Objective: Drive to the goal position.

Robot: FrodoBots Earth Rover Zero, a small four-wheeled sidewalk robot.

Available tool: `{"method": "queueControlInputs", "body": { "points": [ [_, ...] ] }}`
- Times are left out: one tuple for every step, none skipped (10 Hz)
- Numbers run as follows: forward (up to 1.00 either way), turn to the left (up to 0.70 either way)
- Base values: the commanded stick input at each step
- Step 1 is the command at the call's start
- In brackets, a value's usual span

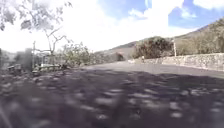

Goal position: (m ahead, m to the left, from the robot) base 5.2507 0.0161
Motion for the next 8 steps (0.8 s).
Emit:
{"method": "queueControlInputs", "body": {
  "points": [
    [0.70,0.00],
    [0.70,0.00],
    [0.70,0.00],
    [0.70,0.00],
    [0.70,0.00],
    [0.70,0.00],
    [0.70,0.00],
    [0.70,0.00]
  ]
}}
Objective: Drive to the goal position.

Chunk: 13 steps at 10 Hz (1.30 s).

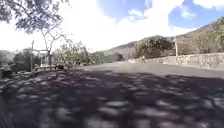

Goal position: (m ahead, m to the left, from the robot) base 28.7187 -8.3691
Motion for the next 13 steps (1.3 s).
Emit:
{"method": "queueControlInputs", "body": {
  "points": [
    [0.70,0.00],
    [0.70,0.00],
    [0.70,0.00],
    [0.70,0.00],
    [0.70,0.00],
    [0.70,0.00],
    [0.70,0.00],
    [0.70,0.00],
    [0.70,0.00],
    [0.70,0.00],
    [0.70,0.00],
    [0.70,0.00],
    [0.70,0.00]
  ]
}}
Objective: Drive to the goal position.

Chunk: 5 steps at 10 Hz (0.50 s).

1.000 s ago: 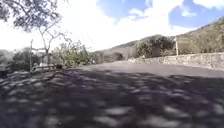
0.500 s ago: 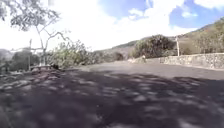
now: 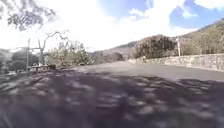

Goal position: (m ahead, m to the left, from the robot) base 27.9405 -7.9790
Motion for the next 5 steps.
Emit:
{"method": "queueControlInputs", "body": {
  "points": [
    [0.70,0.00],
    [0.70,0.00],
    [0.70,0.00],
    [0.70,0.00],
    [0.70,0.00]
  ]
}}
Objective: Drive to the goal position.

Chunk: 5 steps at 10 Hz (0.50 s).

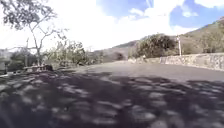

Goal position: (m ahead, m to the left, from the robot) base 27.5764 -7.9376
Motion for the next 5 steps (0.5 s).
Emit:
{"method": "queueControlInputs", "body": {
  "points": [
    [0.70,0.00],
    [0.70,0.00],
    [0.70,0.00],
    [0.70,0.00],
    [0.70,0.00]
  ]
}}
